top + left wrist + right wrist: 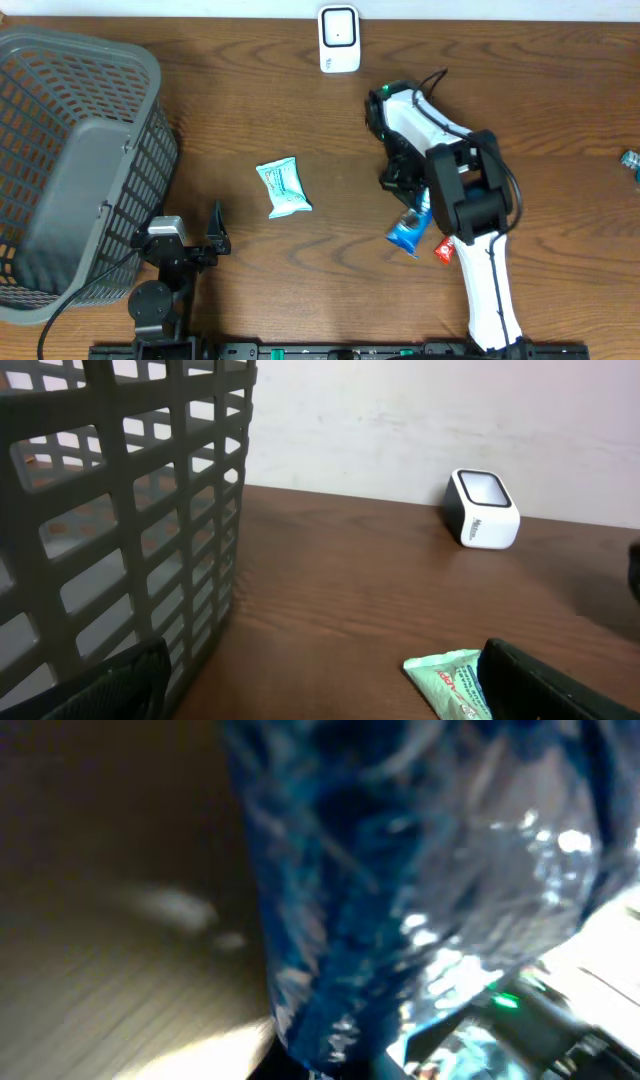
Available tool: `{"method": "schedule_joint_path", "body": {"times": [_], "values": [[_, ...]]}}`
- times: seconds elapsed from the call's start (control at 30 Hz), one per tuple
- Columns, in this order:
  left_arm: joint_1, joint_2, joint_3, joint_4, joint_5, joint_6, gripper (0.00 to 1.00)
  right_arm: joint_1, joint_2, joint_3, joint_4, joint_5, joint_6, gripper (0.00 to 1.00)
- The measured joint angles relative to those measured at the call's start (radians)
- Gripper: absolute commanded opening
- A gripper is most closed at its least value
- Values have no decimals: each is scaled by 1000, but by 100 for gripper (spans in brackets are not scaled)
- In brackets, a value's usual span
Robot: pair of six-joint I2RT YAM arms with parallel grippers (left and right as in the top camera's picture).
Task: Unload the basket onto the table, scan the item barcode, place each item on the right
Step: 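Lift the Oreo pack with the right gripper toward the white scanner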
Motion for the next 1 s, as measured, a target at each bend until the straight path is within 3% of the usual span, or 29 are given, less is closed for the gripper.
{"method": "schedule_joint_path", "body": {"times": [0.4,0.5,0.63,0.83,1.0], "values": [[0,0,0,0,0,0,98,30,-425,25,113,-225,-272,2],[0,0,0,0,0,0,98,31,-452,25,145,-278,-338,1],[0,0,0,0,0,0,98,31,-451,23,261,-491,-571,1],[0,0,0,0,0,0,98,50,-451,21,288,-681,-797,1],[0,0,0,0,0,0,98,49,-451,20,316,-978,-1077,1]]}}
